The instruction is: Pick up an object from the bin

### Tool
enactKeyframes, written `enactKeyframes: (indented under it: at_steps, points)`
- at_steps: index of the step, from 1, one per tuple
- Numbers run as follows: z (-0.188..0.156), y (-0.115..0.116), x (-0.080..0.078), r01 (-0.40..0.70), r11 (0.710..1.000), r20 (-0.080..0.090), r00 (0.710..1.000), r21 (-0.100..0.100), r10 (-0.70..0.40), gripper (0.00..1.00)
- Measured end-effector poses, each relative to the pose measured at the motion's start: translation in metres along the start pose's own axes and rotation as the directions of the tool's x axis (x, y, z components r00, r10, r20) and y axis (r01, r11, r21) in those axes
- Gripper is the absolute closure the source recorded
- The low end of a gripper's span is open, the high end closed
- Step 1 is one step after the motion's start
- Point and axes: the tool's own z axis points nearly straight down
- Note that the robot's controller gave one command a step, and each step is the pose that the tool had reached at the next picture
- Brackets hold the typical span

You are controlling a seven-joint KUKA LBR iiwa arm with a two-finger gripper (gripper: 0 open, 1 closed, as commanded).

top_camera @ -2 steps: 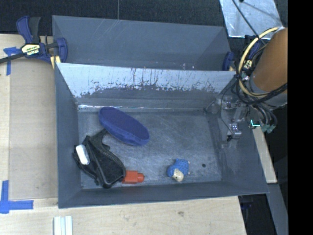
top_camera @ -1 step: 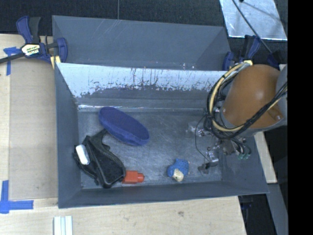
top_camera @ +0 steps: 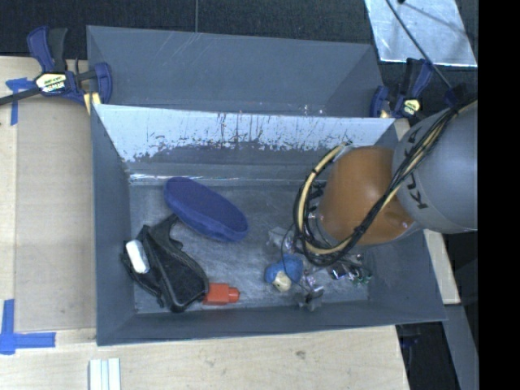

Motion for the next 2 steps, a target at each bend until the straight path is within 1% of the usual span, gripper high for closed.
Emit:
enactKeyframes:
  at_steps: [1,2]
  points:
    - [-0.003,-0.002,-0.001,0.0,1.0,0.006,1.0,0.002,0.0,1.0]
    - [-0.148,-0.001,-0.009,-0.009,1.0,0.015,1.0,0.006,0.009,1.0]
